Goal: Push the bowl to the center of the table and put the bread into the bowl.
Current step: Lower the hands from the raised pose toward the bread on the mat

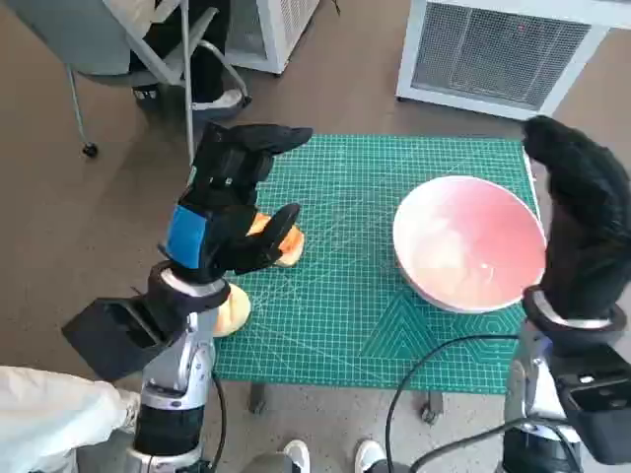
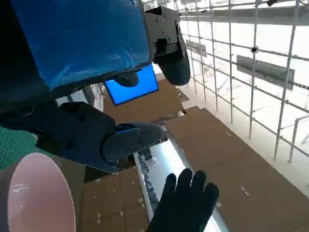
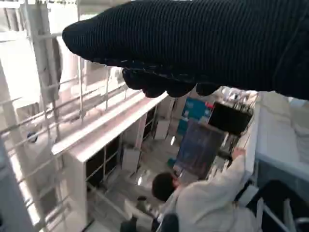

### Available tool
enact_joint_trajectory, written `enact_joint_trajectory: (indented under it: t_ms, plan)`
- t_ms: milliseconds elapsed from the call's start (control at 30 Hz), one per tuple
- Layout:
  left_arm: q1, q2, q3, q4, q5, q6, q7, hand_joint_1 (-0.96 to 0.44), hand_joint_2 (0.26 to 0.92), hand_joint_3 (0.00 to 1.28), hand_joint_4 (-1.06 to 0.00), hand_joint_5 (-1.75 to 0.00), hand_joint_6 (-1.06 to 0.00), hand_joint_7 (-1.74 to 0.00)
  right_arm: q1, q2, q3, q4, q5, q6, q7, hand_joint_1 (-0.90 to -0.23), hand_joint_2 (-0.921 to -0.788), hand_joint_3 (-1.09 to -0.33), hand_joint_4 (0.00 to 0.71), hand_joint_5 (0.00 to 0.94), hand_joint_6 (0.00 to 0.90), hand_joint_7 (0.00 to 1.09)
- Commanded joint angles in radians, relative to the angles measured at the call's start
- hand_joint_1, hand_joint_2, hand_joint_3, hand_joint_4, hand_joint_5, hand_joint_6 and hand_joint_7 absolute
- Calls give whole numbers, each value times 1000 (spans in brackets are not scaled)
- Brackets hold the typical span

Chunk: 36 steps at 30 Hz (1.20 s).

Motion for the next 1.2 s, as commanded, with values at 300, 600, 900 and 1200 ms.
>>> enact_joint_trajectory:
  t_ms: [300,600,900,1200]
  plan:
    - [-18,2,5,20,-25,1,-20,-274,809,566,1,-859,1,-1109,39,-13,-51,38,-13,-10,-48,-401,-921,-496,440,5,178,599]
    - [-25,5,11,25,-37,11,-25,-263,808,571,1,-829,1,-1034,47,-6,-45,46,-10,-13,-69,-402,-921,-496,451,9,178,577]
    - [-29,1,10,35,-16,-1,-12,-258,811,562,-2,-848,1,-910,42,-29,-68,85,7,-23,-67,-400,-921,-493,452,8,191,567]
    - [-28,8,9,36,15,-21,0,-283,813,548,-4,-858,1,-880,-31,-107,-164,416,19,-111,-92,-382,-921,-502,445,3,191,563]
